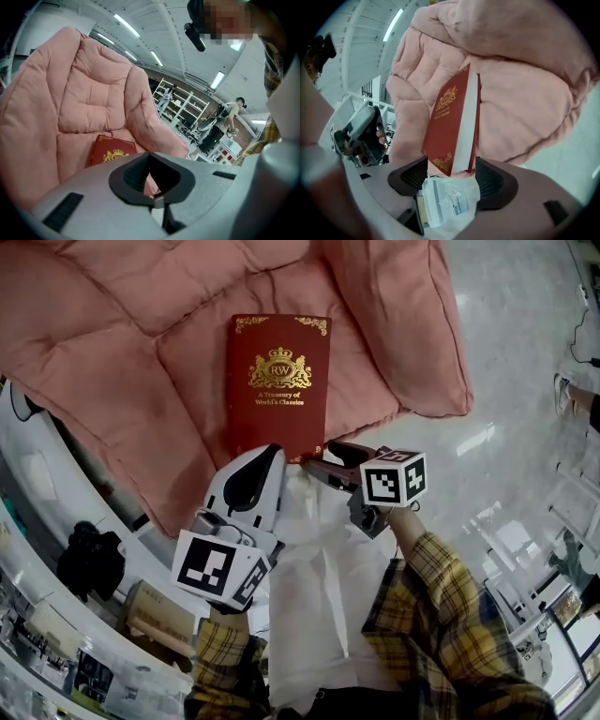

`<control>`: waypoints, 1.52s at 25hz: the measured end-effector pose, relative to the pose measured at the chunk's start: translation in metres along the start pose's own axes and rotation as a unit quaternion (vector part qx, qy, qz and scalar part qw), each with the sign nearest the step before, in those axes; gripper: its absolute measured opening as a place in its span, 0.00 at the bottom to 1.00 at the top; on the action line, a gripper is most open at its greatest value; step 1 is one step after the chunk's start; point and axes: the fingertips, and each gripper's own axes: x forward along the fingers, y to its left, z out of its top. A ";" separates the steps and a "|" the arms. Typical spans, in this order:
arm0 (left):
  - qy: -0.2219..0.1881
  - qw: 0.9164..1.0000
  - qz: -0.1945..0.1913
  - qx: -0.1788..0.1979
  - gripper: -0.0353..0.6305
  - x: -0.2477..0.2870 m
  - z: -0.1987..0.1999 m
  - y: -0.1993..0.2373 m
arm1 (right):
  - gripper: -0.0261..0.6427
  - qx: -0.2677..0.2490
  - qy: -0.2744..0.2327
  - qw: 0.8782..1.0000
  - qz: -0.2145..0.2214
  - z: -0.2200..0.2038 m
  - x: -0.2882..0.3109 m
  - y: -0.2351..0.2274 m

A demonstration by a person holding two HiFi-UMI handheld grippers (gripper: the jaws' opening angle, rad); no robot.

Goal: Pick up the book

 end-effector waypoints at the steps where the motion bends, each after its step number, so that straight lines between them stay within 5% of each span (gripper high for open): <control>1: 0.000 1.000 0.000 -0.001 0.06 0.000 -0.001 0.001 | 0.49 0.010 0.005 1.000 0.006 -0.003 0.004 -0.003; 13: 0.009 1.000 -0.006 -0.008 0.06 -0.001 -0.019 0.003 | 0.50 0.127 -0.008 0.986 0.108 -0.009 0.030 -0.009; 23: 0.012 1.000 0.001 -0.006 0.06 -0.001 -0.032 0.004 | 0.50 0.132 -0.052 0.970 0.195 0.024 0.028 0.011; 38: 0.005 1.000 0.007 -0.005 0.06 -0.003 -0.025 0.001 | 0.48 0.097 -0.024 0.985 0.139 0.051 0.051 0.020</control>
